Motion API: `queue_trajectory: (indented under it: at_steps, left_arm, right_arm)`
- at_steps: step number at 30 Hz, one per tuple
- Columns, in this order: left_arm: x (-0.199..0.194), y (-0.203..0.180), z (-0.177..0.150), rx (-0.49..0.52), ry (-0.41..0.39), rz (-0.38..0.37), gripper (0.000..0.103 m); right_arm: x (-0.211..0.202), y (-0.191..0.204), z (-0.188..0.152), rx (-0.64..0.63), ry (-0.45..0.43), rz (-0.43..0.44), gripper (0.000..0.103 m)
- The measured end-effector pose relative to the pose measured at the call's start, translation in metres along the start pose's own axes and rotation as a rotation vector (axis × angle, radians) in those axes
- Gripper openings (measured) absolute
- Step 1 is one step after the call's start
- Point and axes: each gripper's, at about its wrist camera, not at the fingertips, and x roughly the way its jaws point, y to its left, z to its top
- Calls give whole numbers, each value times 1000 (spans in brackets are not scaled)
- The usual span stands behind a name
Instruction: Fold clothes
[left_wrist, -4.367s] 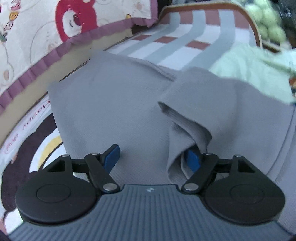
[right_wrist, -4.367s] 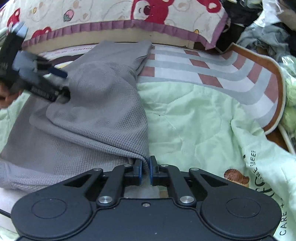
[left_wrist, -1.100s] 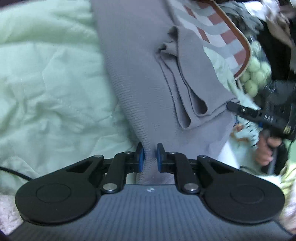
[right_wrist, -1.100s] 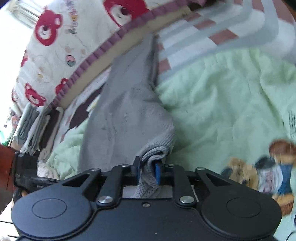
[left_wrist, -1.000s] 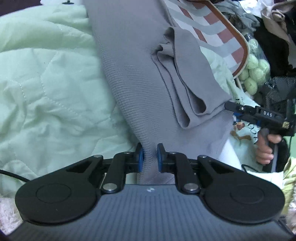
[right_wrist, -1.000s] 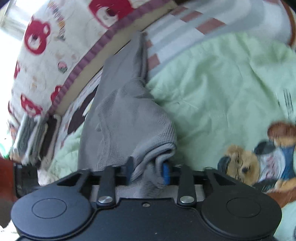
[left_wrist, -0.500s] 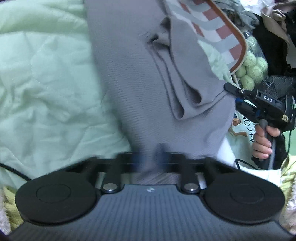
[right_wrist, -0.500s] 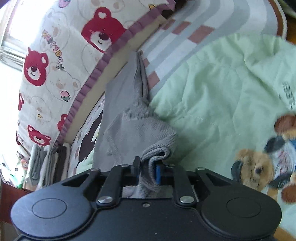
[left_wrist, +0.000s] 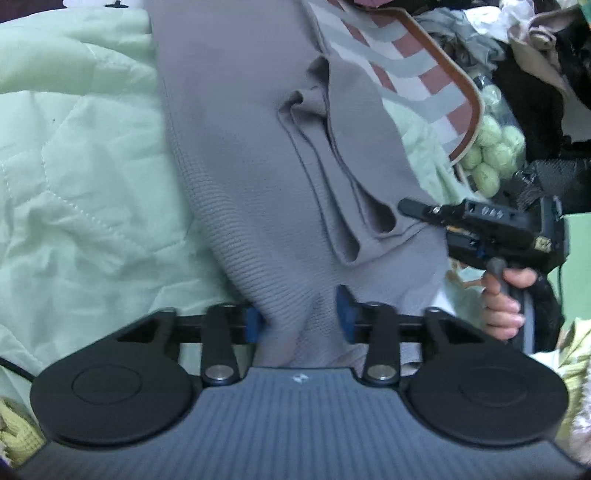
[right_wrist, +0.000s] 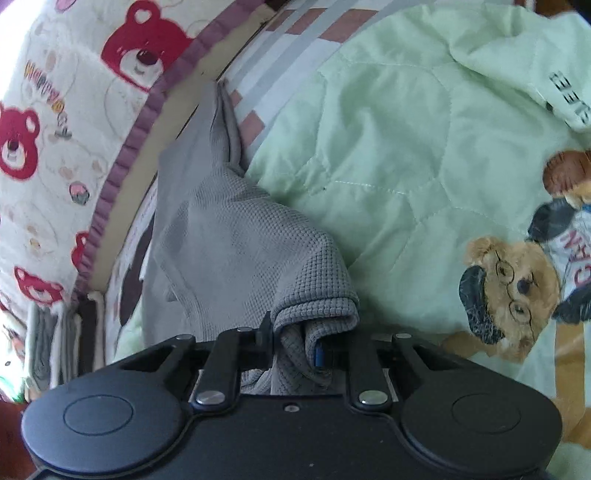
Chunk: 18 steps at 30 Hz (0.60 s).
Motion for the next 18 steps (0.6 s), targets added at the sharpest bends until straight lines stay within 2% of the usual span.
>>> queue_trajectory:
  at_steps: [1, 2, 4, 5, 6, 8, 10, 13, 16, 18]
  left_arm:
    - [3, 0, 0, 0, 9, -1, 56]
    - [7, 2, 0, -17, 17, -19, 56]
    - [10, 5, -1, -27, 6, -51, 54]
    - [11, 5, -1, -22, 2, -54, 47]
    - [10, 3, 1, 6, -13, -19, 10]
    - [3, -1, 3, 102, -51, 66, 8]
    - [-10, -4, 4, 121, -107, 53, 7]
    - [-29, -20, 3, 203, -197, 69, 7]
    - [-48, -37, 2, 269, -279, 49, 7]
    - [-58, -43, 4, 264, -302, 19, 7]
  right_arm:
    - [0, -2, -1, 5, -3, 1, 23]
    - [0, -4, -1, 10, -5, 2, 29]
    - [-1, -7, -2, 18, -10, 5, 30]
    - [-4, -1, -1, 0, -13, 7, 32]
    - [-7, 4, -1, -18, -15, 10, 34]
    - [-13, 15, 1, -54, -19, 15, 38]
    - [-19, 26, 3, -90, -24, 20, 18]
    - [-28, 43, 6, -144, -31, 27, 17]
    - [-37, 60, 8, -197, -38, 35, 16]
    - [-43, 71, 10, -233, -42, 40, 16]
